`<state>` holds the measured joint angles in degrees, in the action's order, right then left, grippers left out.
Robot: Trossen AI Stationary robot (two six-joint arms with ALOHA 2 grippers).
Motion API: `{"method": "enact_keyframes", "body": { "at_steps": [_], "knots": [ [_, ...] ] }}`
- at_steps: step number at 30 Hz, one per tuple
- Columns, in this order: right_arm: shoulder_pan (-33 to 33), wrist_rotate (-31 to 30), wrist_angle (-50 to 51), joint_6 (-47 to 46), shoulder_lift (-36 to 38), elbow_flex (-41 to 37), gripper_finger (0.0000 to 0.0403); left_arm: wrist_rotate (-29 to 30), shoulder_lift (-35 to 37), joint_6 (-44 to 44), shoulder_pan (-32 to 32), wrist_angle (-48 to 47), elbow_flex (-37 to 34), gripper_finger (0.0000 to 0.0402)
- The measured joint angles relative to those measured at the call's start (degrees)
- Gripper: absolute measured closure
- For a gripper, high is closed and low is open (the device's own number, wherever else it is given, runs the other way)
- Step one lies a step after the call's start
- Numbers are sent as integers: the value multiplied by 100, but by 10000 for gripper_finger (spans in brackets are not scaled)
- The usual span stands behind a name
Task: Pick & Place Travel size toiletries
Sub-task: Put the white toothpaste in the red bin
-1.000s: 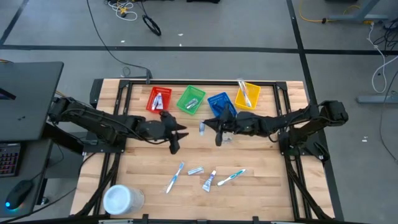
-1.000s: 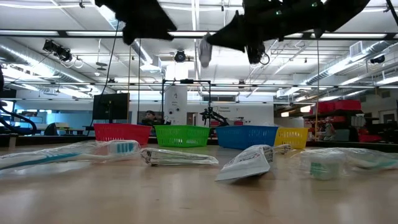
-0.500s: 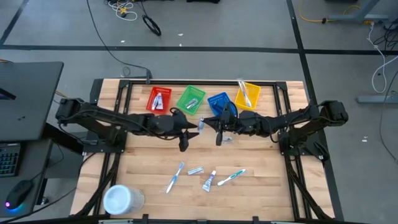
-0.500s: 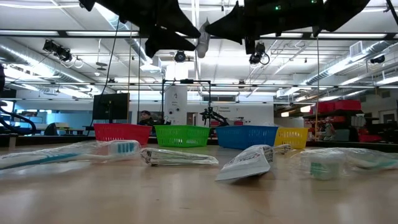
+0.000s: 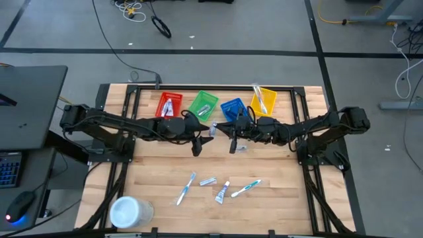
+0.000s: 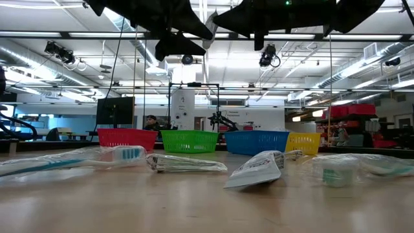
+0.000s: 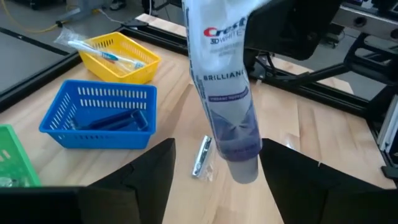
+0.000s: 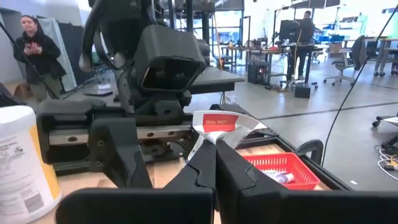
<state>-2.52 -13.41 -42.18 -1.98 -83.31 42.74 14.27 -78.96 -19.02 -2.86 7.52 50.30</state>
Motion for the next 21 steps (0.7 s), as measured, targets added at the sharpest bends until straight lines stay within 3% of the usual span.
{"method": "enact_keyframes", "body": {
  "at_steps": [6, 21],
  "knots": [
    [37, -1, -382, 83, 0, 0, 403, -41, 0, 202, 29, 6, 0, 178],
    [59, 7, -318, 182, 0, -2, 403, -179, 0, 225, 29, 248, -4, 289]
  ]
}}
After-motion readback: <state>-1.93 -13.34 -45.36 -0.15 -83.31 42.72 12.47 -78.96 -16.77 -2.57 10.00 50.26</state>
